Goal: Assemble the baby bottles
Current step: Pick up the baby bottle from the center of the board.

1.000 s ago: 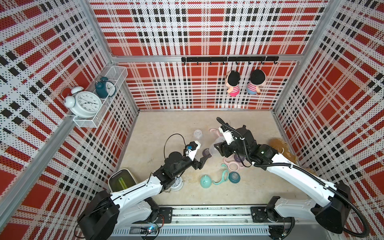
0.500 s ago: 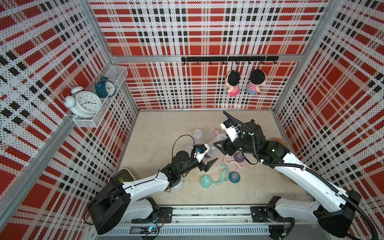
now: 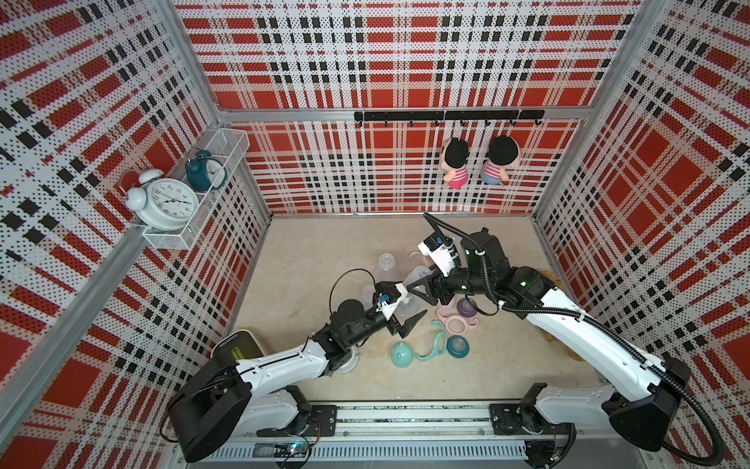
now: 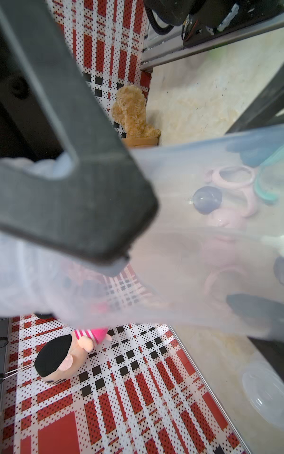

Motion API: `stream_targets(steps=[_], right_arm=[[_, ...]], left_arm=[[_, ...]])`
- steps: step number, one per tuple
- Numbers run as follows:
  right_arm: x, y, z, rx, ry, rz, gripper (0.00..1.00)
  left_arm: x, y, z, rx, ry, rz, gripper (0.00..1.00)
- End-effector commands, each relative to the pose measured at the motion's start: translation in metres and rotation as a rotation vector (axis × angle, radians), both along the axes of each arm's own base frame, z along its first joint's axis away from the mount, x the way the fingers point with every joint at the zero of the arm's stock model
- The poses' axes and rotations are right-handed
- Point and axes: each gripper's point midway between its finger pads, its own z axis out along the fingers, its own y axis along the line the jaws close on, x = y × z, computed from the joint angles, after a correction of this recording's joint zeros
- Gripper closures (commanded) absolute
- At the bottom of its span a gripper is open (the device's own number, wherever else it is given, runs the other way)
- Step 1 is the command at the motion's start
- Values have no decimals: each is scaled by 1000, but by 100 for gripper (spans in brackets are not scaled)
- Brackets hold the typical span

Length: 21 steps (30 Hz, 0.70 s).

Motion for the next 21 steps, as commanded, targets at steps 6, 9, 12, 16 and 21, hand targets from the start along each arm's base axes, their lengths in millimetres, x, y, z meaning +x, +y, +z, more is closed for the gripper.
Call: stream_targets(steps=[6, 9, 12, 16, 21], right_arm=[[1, 3, 10, 23, -14, 29, 45], [2, 5, 14, 46, -16, 29, 38], [4, 4, 23, 75, -34, 8, 14], [20, -19, 37, 72, -103, -162, 0], [18, -48, 37, 96, -71, -310, 0]], left_arm=[[-3, 4, 6, -33, -20, 9, 27], [-3, 4, 8, -38, -21, 8, 35], [-2, 5, 9, -44, -21, 19, 61], [2, 10, 11, -65, -17, 38, 94], [14, 25, 17, -134, 27, 55, 100]])
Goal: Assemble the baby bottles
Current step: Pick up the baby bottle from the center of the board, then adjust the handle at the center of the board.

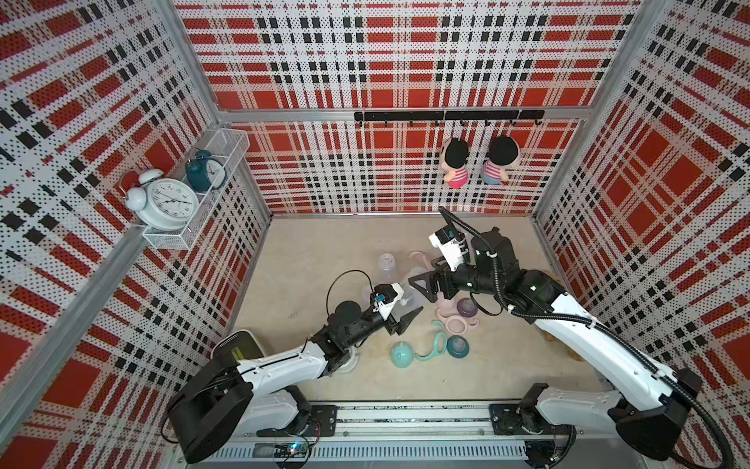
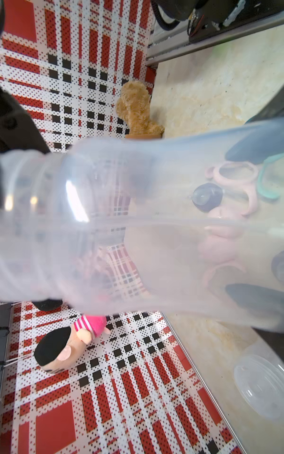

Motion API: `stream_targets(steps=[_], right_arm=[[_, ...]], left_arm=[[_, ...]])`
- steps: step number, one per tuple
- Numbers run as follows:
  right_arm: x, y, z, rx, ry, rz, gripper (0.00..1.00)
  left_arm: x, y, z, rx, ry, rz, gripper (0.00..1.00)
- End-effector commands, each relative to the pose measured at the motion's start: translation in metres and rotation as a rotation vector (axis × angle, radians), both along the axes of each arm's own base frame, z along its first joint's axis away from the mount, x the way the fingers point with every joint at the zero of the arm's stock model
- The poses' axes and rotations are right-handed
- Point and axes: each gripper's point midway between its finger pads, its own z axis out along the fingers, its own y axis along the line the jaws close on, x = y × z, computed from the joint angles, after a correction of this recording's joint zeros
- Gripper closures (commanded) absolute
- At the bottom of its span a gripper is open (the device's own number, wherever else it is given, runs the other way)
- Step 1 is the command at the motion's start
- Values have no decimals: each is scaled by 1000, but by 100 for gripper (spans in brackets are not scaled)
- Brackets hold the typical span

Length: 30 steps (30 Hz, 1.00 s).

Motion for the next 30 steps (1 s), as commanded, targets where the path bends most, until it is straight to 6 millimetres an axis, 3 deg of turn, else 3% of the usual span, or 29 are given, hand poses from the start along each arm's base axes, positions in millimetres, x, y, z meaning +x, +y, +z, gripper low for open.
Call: stream_targets(steps=[1, 5, 9, 15, 21, 25, 30], right_arm=[[2, -25, 8, 34, 0, -140, 0], [-3, -52, -19, -7, 34, -247, 0], [-12, -77, -60, -51, 96, -356, 0], [-34, -69, -114, -9, 219, -381, 0], [-50, -52, -160, -97, 282, -431, 1], [-58, -44, -194, -110, 367, -466, 14], [-62, -41, -214, -172, 390, -507, 32]], left_arm=[[4, 14, 21, -103, -6, 8, 100], [5, 24, 28, -134, -17, 22, 100], [5, 37, 35, -163, -28, 58, 100], [-3, 49, 48, -200, -57, 78, 100], [-7, 53, 48, -202, -55, 92, 100], [-10, 49, 48, -194, -53, 82, 100], [-11, 42, 46, -173, -55, 79, 100]])
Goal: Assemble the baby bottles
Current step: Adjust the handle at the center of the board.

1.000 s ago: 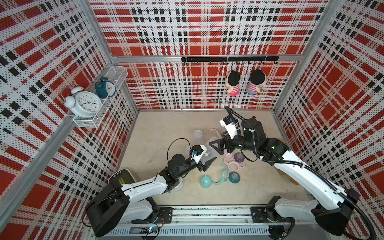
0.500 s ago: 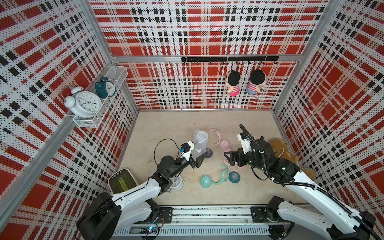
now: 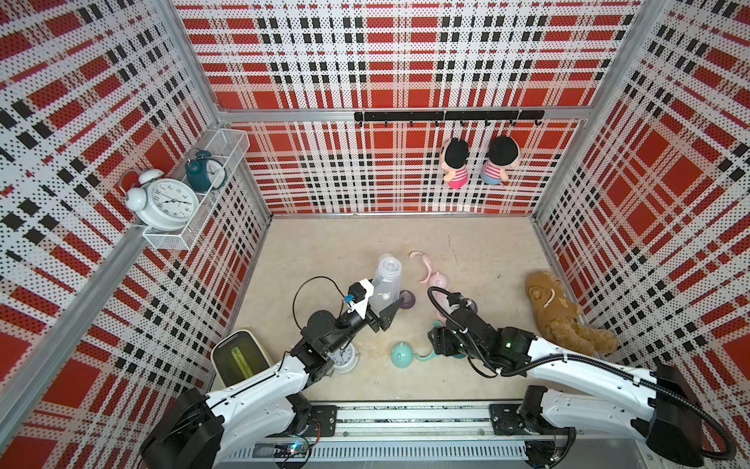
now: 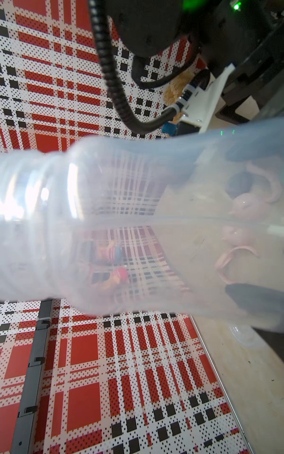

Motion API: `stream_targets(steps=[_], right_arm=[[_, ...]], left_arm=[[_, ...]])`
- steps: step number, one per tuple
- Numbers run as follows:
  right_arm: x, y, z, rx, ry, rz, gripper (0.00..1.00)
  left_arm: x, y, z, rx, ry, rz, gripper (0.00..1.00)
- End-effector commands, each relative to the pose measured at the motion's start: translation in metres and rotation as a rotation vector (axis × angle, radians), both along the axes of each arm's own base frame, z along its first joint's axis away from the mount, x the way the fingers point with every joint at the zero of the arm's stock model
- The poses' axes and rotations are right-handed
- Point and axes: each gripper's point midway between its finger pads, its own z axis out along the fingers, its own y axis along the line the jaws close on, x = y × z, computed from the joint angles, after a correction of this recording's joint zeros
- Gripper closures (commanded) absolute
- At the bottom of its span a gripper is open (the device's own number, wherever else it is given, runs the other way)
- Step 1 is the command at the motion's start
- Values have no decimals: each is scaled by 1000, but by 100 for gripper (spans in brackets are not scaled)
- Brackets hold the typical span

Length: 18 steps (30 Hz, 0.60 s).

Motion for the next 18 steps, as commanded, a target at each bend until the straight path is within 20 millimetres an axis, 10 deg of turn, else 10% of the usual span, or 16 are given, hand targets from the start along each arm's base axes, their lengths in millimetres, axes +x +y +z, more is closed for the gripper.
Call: stream_targets(steps=[1, 18], right_arm=[[5, 3, -3, 21, 3, -86, 34], [10, 7, -51, -137, 68, -91, 64]], left_arm=[[0, -4, 5, 4, -16, 2, 100], [0, -7, 8, 0, -18, 2, 100]])
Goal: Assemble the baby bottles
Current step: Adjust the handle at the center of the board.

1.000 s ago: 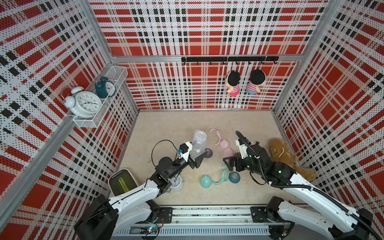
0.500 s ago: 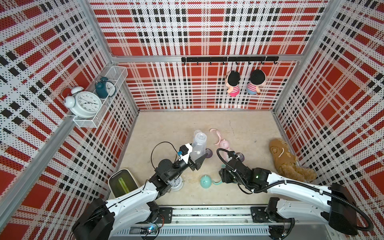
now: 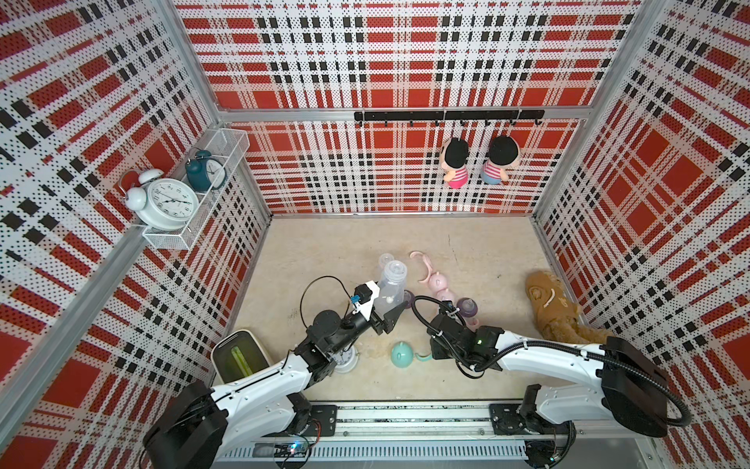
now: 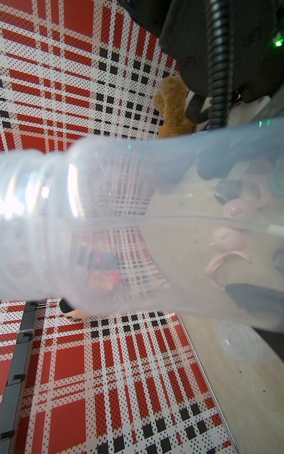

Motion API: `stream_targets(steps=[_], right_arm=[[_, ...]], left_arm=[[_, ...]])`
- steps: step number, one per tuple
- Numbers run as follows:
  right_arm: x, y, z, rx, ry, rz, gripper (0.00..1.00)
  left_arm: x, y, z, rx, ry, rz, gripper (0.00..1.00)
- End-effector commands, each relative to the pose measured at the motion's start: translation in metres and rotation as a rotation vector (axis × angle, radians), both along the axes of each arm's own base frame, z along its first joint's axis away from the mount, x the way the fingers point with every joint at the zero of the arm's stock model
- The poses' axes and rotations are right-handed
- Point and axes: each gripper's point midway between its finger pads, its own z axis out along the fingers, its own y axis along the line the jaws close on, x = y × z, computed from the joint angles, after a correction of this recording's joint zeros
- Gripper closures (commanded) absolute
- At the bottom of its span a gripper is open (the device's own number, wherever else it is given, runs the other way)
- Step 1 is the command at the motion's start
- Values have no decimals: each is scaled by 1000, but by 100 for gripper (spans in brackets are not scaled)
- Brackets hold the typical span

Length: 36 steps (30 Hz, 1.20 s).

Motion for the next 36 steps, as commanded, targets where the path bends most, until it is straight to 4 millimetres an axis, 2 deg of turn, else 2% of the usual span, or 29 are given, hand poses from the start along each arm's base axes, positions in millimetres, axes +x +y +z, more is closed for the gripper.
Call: stream_targets(steps=[1, 7, 13, 17, 20, 22, 24, 26, 29, 32, 36], right_arm=[[10, 5, 6, -28, -43, 3, 67], [21, 9, 7, -115, -84, 87, 78], [34, 22, 6, -205, -146, 279, 83], [43, 26, 9, -249, -200, 385, 82], [50, 19, 9, -281, -210, 394, 74], [51, 16, 12, -278, -218, 380, 53], [49, 15, 20, -232, -225, 347, 27], [45, 14, 26, -166, -220, 291, 16], [38, 11, 30, -59, -173, 170, 16], [27, 7, 28, 33, -121, 52, 22], [17, 12, 30, 99, -111, -22, 31]], left_arm=[[0, 1, 20, -31, -45, 9, 100], [-2, 7, 21, -37, -50, 24, 100], [-1, 10, 20, -36, -49, 32, 100], [-1, 12, 20, -36, -49, 38, 100], [-1, 12, 20, -33, -48, 42, 100], [0, 13, 19, -30, -43, 44, 100], [0, 14, 19, -28, -44, 45, 100], [-1, 15, 20, -33, -44, 44, 100], [-1, 16, 24, -42, -48, 42, 100], [-1, 17, 26, -49, -48, 43, 100], [1, 16, 26, -47, -45, 35, 100]])
